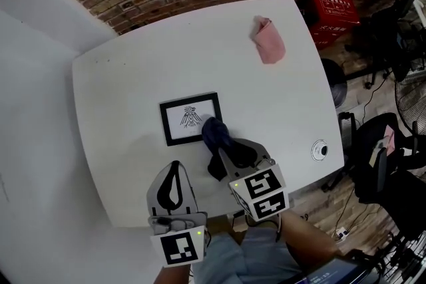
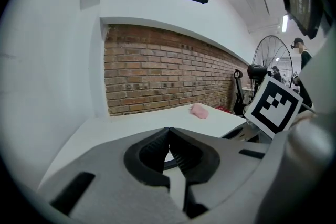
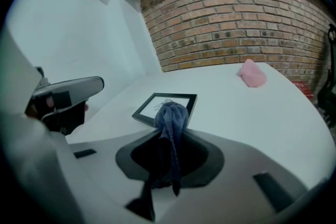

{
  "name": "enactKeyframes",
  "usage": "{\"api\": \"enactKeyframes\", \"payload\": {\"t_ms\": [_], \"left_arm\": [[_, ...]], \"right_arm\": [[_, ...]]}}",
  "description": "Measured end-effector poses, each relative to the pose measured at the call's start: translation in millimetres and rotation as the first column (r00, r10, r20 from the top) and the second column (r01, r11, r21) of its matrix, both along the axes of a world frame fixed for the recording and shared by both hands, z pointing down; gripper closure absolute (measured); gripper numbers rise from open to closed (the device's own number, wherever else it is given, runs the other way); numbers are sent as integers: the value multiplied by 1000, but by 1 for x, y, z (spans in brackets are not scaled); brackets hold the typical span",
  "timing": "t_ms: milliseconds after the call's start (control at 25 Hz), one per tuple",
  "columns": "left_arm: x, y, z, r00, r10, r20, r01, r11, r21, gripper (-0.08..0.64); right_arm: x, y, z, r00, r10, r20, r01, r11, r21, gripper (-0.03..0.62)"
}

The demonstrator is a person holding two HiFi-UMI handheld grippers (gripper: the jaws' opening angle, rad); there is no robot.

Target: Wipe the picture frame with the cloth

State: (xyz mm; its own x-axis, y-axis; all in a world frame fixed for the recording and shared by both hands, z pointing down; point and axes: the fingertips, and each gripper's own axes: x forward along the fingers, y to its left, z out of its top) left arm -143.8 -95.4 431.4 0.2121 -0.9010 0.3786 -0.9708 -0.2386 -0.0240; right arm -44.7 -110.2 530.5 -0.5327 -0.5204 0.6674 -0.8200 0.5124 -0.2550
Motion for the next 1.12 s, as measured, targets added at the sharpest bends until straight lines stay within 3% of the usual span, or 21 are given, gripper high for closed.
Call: {"api": "enactKeyframes", "payload": {"t_ms": [360,600,840,1040,1120], "left_arm": [[26,3,-7,999,34,8,-35,999,20,551],[46,8,-29,999,37,13,-38,998,59,551],[56,13,-68,1000,7,30,-11,988,151,551],[55,16,-123,998,-46,50,32,967,253,551],[56,12,-151,996,-73,51,53,948,314,551]], "right_arm": [[39,3,0,998,67,-5,-67,998,3,506],[72,0,-26,994,106,0,-106,993,57,506],[90,-8,-80,993,110,46,-116,978,171,506],[97,-7,-144,992,79,100,-105,951,289,506],[96,-13,-174,990,51,130,-95,930,356,506]]}}
